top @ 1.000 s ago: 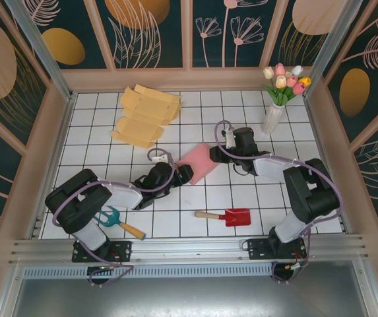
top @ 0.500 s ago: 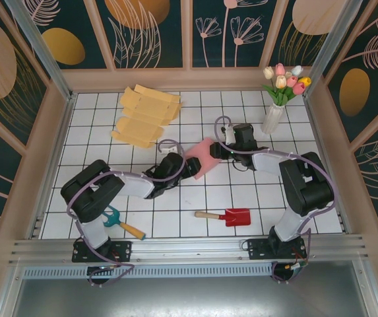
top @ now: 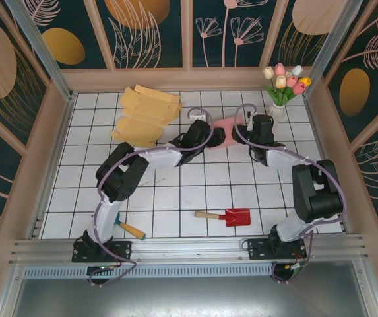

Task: Fold the paper box

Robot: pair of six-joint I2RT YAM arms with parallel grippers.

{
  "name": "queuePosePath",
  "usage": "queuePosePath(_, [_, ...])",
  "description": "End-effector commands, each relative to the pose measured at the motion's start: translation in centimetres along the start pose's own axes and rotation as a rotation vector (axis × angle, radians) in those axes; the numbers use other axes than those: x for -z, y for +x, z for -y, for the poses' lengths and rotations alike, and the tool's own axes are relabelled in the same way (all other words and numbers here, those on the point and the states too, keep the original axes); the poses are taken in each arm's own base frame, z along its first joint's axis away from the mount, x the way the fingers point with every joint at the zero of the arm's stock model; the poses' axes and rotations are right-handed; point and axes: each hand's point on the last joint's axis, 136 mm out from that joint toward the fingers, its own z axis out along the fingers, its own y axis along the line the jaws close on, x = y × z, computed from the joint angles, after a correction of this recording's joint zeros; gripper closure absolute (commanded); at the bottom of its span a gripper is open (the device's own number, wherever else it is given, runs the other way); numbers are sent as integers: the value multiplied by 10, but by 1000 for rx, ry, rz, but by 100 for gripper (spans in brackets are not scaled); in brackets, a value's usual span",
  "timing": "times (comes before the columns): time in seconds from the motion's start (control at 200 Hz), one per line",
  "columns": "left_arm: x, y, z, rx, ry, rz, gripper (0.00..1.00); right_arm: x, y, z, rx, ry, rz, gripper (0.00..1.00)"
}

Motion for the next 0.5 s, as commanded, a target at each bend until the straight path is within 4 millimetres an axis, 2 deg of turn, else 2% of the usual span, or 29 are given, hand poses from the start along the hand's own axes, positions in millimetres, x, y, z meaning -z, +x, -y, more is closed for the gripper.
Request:
queuePosePath(0.0, [-15,-19,60,-93,201,25,23,-1,-15,-15,-35,-77,55,49])
queuePosePath(0.14, [-51,-26,54,-116,190,21,22,-17,-19,-2,-49,-61,53,49])
queuePosePath(0.265, [-75,-31,36,-109,152,17,22,-32,-15,12,-41,-18,44,49])
queuePosePath(0.365, [-85,-33,20,-95,116,18,22,-44,-11,26,-45,9,29,49])
queuePosePath(0.495, [-89,-36,-2,-87,62,24,22,-50,-16,39,-67,23,40,48])
